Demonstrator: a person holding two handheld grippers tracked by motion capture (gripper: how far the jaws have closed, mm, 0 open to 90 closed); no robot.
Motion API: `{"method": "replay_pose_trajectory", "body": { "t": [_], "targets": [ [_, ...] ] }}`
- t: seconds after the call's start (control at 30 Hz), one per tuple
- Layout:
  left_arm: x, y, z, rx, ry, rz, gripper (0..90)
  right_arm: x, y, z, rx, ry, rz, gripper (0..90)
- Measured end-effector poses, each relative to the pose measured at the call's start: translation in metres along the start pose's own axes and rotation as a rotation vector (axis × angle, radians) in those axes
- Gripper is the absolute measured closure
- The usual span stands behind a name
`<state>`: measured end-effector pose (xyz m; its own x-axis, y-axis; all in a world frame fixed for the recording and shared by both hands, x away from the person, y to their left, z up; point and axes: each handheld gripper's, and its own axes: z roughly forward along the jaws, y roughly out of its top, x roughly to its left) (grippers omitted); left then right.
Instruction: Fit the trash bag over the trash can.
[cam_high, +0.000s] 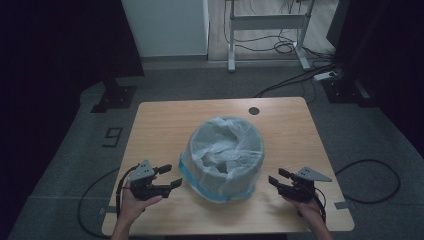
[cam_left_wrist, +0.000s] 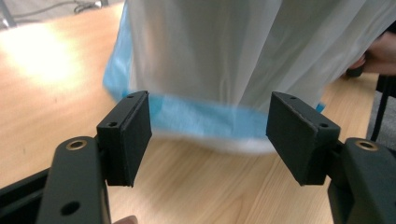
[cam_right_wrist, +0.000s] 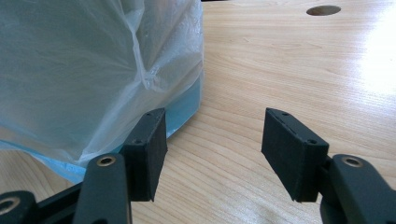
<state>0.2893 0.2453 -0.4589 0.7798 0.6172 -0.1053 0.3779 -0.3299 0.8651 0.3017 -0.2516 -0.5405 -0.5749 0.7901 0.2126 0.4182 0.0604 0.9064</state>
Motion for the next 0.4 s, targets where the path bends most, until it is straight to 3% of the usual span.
{"method": "replay_pose_trajectory", "body": {
  "t": [0.17,0.4],
  "targets": [
    [0.0028,-0.0109,0.0023,0.035,0.03,0.0,30.3,0.0005,-0.0003,0.0007,0.002,0.0,-0.002,39.4],
    [0.0033,-0.0123,-0.0016,0.019,0.045,-0.001,29.8,-0.0007,0.0002,-0.0002,-0.002,-0.006,-0.004,39.2]
  ]
}}
